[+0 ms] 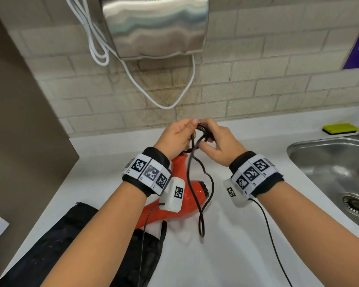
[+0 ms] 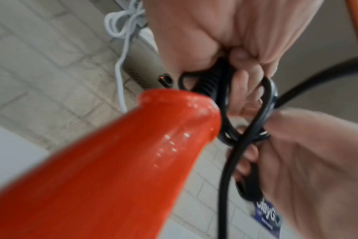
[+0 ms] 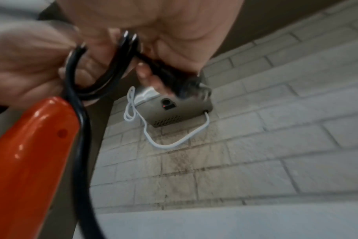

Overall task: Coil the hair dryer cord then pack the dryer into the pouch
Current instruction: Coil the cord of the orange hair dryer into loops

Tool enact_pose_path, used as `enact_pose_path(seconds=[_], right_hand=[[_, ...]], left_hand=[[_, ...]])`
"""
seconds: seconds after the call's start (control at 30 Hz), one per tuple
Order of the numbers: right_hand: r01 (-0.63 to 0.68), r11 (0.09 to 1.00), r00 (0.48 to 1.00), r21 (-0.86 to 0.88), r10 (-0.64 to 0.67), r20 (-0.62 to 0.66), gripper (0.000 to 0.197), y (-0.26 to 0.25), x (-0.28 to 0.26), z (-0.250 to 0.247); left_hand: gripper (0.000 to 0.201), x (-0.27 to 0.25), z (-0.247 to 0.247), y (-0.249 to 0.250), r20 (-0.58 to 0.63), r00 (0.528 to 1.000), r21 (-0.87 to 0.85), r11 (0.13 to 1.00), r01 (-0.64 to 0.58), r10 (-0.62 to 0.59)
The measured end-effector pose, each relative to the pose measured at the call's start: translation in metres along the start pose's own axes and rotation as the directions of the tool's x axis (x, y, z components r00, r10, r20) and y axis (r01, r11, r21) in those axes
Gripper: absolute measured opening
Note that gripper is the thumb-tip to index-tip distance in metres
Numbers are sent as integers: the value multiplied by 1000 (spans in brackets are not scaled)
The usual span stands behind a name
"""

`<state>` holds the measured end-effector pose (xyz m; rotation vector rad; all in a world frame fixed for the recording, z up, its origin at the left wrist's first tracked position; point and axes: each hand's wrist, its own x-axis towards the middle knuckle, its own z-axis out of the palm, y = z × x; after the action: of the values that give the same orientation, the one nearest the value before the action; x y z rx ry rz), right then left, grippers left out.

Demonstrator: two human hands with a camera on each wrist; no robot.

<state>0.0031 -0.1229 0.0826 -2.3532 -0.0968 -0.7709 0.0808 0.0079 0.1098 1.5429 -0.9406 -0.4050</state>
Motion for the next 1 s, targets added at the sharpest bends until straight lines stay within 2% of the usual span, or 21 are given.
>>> enact_pose_path(seconds=[0.07, 0.13, 0.17, 0.23, 0.27, 0.3, 0.33, 0.37, 0.43, 0.47, 0.5, 0.57, 0.63, 0.67, 0.77, 0.83, 0.93, 1.0], right_hand=[[-37, 997, 999, -63, 37, 10, 26, 14, -11, -5], [-193, 962, 981, -195, 194, -14, 24, 35, -22, -5], [-302, 917, 952, -263, 302, -40, 25, 46, -26, -4], [-547, 771, 828, -325, 555, -78, 26, 65, -34, -3], [-638, 670, 736, -379, 675, -46, 27, 75, -39, -2], [-669, 559, 634, -490, 773, 17, 29, 83, -44, -1], [-668, 469, 532, -577, 844, 71, 31, 90, -51, 2], [-621, 421, 469, -661, 875, 118, 33, 93, -58, 5], [-522, 451, 434, -724, 871, 229, 33, 92, -68, 12], [-534, 495, 452, -686, 852, 263, 33, 89, -68, 14], [-554, 561, 514, -615, 812, 277, 32, 86, -65, 15], [-620, 719, 701, -315, 688, 190, 33, 71, -56, 18], [-533, 846, 826, -38, 529, 193, 41, 48, -40, 18], [-473, 879, 864, 58, 450, 225, 49, 37, -31, 19], [-356, 902, 916, 244, 285, 284, 61, 8, -11, 20], [-306, 890, 937, 339, 218, 273, 54, 2, -5, 24], [-308, 858, 947, 411, 232, 224, 36, 4, -1, 27], [-355, 850, 935, 390, 324, 145, 31, 11, -1, 25]], left_hand=[[31, 0, -7, -1, -74, 997, -42, 999, 34, -37], [31, 0, -12, -2, -104, 993, -56, 997, 56, -62], [31, -1, -13, -2, -110, 992, -60, 996, 63, -69], [31, -2, -13, -1, -124, 990, -75, 995, 63, -72], [32, -2, -13, -1, -135, 988, -85, 995, 61, -72], [33, -3, -13, -1, -149, 986, -92, 994, 60, -73], [34, -3, -14, 0, -163, 984, -97, 994, 60, -75], [35, -4, -15, 0, -171, 982, -97, 993, 61, -77], [36, -4, -15, 1, -167, 983, -82, 994, 66, -79], [36, -4, -14, 1, -162, 984, -70, 995, 68, -79], [36, -4, -13, 1, -156, 985, -59, 996, 69, -77], [35, -3, -9, 2, -136, 988, -44, 997, 69, -74], [34, -1, -6, 2, -108, 991, -43, 997, 69, -73], [33, 0, -4, 2, -94, 993, -47, 997, 68, -72], [32, 0, -2, 3, -70, 996, -43, 997, 57, -60], [31, 0, -3, 3, -66, 996, -26, 998, 51, -53], [31, 0, -4, 3, -56, 997, -42, 998, 53, -55], [32, 0, -6, 3, -57, 996, -51, 997, 61, -64]])
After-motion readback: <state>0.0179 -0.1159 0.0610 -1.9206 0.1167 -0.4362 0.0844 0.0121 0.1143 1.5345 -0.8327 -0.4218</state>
